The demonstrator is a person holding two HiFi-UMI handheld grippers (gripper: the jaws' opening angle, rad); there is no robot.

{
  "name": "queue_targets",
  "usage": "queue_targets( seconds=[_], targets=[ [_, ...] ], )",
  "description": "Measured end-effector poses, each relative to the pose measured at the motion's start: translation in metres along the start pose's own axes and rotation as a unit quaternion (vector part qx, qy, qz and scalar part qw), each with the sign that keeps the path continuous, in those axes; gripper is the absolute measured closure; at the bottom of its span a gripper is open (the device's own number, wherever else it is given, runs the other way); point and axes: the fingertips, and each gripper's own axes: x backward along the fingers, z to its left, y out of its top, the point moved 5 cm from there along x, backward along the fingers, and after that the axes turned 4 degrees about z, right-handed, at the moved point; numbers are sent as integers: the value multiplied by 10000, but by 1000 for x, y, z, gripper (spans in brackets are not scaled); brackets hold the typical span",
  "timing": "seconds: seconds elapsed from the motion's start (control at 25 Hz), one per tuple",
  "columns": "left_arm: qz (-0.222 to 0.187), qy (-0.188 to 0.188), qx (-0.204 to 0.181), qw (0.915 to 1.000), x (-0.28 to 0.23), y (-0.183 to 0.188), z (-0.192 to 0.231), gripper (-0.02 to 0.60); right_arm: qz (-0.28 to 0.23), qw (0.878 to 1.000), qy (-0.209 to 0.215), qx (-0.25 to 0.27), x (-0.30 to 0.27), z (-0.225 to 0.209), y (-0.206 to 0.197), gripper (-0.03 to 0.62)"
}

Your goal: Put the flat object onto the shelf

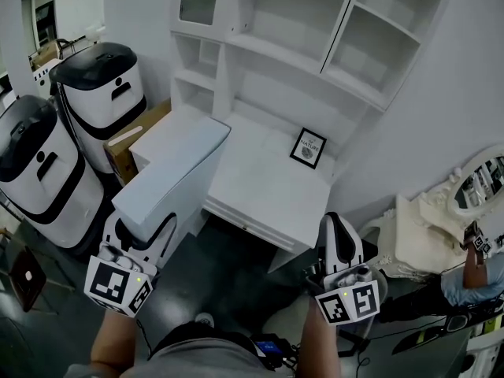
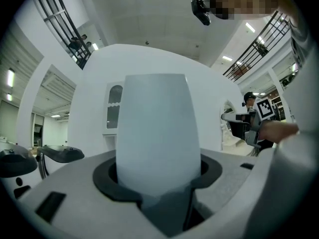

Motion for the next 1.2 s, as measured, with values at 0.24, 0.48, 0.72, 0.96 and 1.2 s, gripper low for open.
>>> queue_targets(
  seconds=[0.24, 0.48, 0.72, 0.96, 1.2],
  targets=[
    [-16, -69, 2, 10000, -13, -2, 15, 325, 61, 10000, -63, -10, -15, -1, -6, 565],
    [-27, -95, 36, 9999, -33, -2, 24, 325, 83, 9999, -120, -40, -28, -11, -10, 565],
    [12, -106, 33, 9999, -66, -2, 25, 325, 115, 9999, -69, -106, -53, -33, -19, 565],
    [37, -33, -27, 10000, -116, 5, 25, 325, 114, 9997, 13, -194, -89, -77, -28, 565],
    [53, 104, -156, 9998, -162, 18, 20, 325, 124, 9990, 250, -347, -130, -117, -40, 565]
  ],
)
